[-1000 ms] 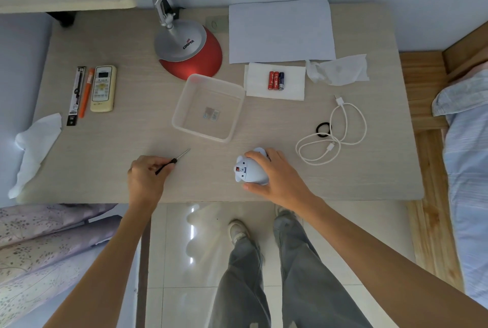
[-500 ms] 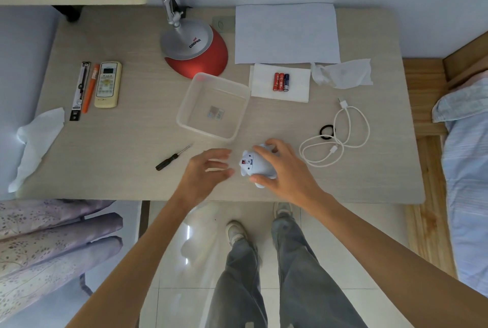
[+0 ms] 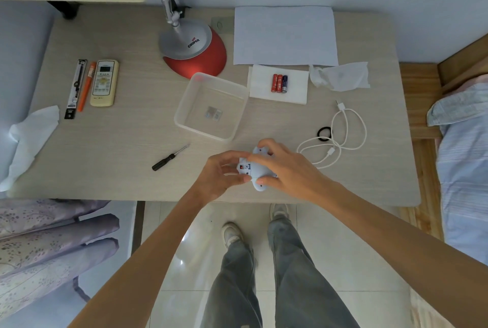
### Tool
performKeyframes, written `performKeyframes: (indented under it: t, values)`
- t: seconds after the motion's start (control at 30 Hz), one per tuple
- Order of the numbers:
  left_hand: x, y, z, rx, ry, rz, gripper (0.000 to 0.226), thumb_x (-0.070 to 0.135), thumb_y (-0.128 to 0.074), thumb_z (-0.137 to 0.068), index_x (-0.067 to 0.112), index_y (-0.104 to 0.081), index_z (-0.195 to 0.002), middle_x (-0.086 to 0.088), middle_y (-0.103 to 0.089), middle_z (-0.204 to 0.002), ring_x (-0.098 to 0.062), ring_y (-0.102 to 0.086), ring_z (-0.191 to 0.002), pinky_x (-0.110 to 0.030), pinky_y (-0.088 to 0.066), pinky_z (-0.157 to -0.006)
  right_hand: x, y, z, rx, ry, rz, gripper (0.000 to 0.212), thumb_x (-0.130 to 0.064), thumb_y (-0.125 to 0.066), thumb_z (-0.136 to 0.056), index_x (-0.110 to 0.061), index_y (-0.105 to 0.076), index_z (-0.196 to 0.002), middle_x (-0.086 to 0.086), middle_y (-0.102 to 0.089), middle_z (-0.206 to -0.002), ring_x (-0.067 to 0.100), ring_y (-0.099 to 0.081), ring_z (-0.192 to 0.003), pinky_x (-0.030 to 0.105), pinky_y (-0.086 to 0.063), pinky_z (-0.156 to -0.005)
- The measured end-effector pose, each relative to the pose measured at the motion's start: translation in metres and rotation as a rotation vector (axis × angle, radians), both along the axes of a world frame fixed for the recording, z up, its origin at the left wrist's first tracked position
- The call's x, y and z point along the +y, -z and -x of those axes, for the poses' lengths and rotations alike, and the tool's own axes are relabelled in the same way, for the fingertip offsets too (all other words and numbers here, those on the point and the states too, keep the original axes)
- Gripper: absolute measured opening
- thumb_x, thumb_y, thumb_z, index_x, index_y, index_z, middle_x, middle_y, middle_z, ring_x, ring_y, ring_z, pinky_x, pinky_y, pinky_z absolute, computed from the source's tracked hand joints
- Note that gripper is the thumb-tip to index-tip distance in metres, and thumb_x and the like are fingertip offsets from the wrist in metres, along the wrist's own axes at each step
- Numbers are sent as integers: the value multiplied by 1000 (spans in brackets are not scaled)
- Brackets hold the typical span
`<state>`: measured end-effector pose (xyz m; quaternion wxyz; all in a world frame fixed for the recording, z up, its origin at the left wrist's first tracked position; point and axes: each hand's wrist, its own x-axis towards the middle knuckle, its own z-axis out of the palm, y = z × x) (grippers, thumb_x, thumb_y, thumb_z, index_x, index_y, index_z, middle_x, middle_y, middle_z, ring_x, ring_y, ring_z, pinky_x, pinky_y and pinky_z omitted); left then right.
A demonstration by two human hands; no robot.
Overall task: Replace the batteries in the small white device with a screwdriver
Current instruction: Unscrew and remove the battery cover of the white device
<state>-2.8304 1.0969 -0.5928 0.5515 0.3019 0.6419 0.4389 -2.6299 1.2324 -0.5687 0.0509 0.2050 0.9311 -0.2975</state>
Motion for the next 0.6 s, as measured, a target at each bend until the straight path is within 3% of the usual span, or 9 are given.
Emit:
performKeyframes:
  t: [0.2, 0.37, 0.6]
  values:
    - [4, 2, 3, -25, 5, 3, 55, -8, -91, -75, 5, -74, -127, -17, -79, -114, -23, -78, -98, -27, -62, -84, 11, -4, 9, -70, -150, -95, 63, -33, -77, -98, -38, -41, -149, 5, -43, -147, 29, -59, -115, 37, -54, -69]
    - [4, 1, 5, -23, 22, -18, 55, -9, -90, -76, 2, -73, -127, -15, -80, -114, -21, -79, -98, -25, -62, -84, 15, -8, 11, -93, -279, -196, 55, -34, -76, -99, -42, -49, -146, 7, -45, -140, 26, -58, -110, 36, -59, -65]
    - [6, 0, 6, -31, 32, -4, 54, -4, -91, -76, 8, -75, -126, -11, -80, -114, -28, -78, -102, -34, -64, -89, 19, -10, 13, -95, -325, -223, 48, -38, -73, -100, -39, -49, -142, 7, -45, -134, 25, -58, -107, 33, -58, -65]
